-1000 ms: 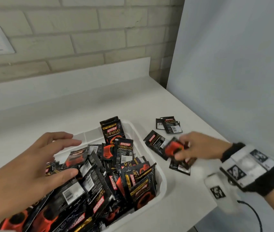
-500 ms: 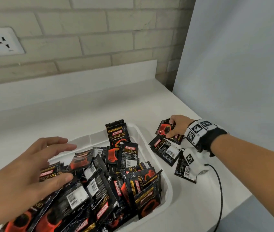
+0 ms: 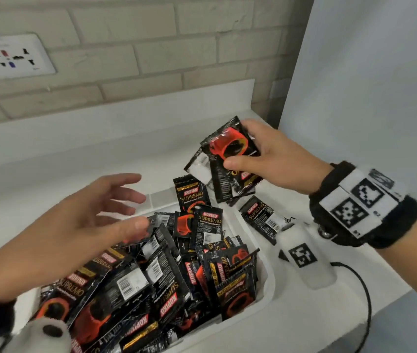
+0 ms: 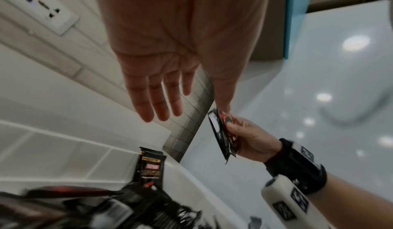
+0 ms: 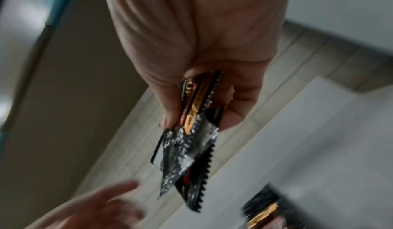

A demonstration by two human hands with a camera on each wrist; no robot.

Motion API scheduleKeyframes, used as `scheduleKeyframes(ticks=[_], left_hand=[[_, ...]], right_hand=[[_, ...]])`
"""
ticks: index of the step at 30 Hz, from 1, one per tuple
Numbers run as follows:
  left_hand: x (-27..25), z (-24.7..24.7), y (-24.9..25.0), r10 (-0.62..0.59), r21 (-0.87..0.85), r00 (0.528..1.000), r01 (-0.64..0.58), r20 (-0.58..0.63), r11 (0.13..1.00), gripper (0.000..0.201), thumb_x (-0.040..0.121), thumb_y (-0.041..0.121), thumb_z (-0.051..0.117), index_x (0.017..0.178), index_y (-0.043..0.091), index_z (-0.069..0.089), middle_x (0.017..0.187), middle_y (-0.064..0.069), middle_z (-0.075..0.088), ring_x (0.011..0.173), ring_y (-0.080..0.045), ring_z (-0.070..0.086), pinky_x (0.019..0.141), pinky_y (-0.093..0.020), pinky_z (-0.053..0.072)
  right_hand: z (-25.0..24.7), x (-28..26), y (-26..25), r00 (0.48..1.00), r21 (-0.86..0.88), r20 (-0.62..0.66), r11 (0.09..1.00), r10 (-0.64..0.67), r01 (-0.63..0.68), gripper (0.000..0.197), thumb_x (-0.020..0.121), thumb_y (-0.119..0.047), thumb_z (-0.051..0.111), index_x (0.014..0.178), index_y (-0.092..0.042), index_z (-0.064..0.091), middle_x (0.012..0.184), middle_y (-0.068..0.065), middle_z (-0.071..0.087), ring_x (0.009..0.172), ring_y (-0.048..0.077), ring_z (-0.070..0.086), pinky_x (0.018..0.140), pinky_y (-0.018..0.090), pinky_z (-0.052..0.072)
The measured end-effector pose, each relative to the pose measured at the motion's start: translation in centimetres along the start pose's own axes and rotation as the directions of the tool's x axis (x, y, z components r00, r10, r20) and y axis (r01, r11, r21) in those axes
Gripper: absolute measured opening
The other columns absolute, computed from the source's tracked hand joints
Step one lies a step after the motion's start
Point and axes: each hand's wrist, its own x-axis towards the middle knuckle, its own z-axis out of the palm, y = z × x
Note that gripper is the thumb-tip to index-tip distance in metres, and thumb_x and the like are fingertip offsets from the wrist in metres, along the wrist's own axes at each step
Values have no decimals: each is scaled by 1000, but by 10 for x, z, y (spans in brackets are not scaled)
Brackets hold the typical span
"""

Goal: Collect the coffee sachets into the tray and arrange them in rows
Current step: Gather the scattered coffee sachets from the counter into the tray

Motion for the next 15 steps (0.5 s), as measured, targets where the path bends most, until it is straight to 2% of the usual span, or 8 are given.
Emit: scheduleKeyframes(ticks=[2, 6, 8, 10, 12, 13, 14, 15], left_hand=[[12, 1, 8, -19, -93, 1000, 21, 17, 995, 72, 34, 78, 73, 101, 59, 56, 102, 15, 69, 88, -7, 68, 72, -25, 57], [21, -1, 12, -44, -170, 998, 38, -34, 985, 65, 23, 70, 80, 83, 48, 68, 95, 13, 72, 71, -17, 71, 58, -21, 56], [17, -7, 6, -73, -197, 994, 55, -86, 979, 64, 19, 66, 83, 77, 43, 71, 87, 10, 73, 64, -17, 70, 53, -20, 55], [12, -19, -10, -134, -201, 983, 106, -128, 974, 51, 24, 51, 89, 71, 43, 71, 78, 9, 74, 61, -18, 70, 47, -19, 54], [8, -34, -33, -236, -199, 963, 208, -128, 958, 43, 26, 41, 89, 65, 45, 70, 75, 4, 74, 57, -18, 69, 44, -21, 54], [5, -42, -45, -281, -163, 951, 260, -125, 952, 44, 25, 44, 89, 63, 47, 69, 76, 3, 74, 54, -17, 69, 43, -23, 54], [1, -49, -61, -317, -114, 939, 303, -132, 946, 46, 23, 46, 91, 63, 50, 67, 76, 3, 74, 53, -18, 68, 45, -27, 55], [-3, -54, -69, -356, -81, 923, 347, -150, 934, 44, 31, 41, 93, 63, 52, 66, 80, 1, 73, 56, -22, 67, 50, -33, 57]], right_hand=[[23, -1, -23, 990, 90, 118, 994, -73, 62, 31, 88, -13, 59, 114, -17, 43, 100, -8, 56, 89, 4, 58, 73, 18, 51], [58, -1, -35, 966, 96, 238, 992, -102, 81, 39, 94, -15, 49, 130, -8, 34, 104, -7, 52, 94, 5, 52, 86, 18, 45], [59, -4, -30, 950, 119, 308, 993, -38, 1, 46, 95, -16, 46, 137, -13, 26, 121, 3, 52, 107, 15, 55, 94, 28, 47], [48, -7, -19, 932, 109, 356, 987, 73, -119, 52, 95, -21, 45, 141, -20, 21, 131, 5, 49, 110, 20, 57, 93, 33, 49], [28, -11, -2, 940, -61, 305, 988, 152, -140, 47, 93, -28, 49, 137, -24, 32, 123, -2, 51, 104, 13, 59, 89, 29, 51], [16, -14, 10, 953, -203, 249, 971, 174, -124, 40, 91, -30, 52, 130, -25, 42, 117, -5, 53, 99, 10, 58, 87, 27, 51], [3, -17, 23, 961, -358, 198, 927, 195, -114, 33, 90, -31, 54, 122, -26, 49, 111, -7, 55, 95, 9, 57, 85, 27, 49], [-9, -22, 35, 957, -506, 170, 854, 237, -121, 28, 89, -32, 56, 116, -27, 53, 106, -8, 56, 93, 10, 54, 82, 25, 46]])
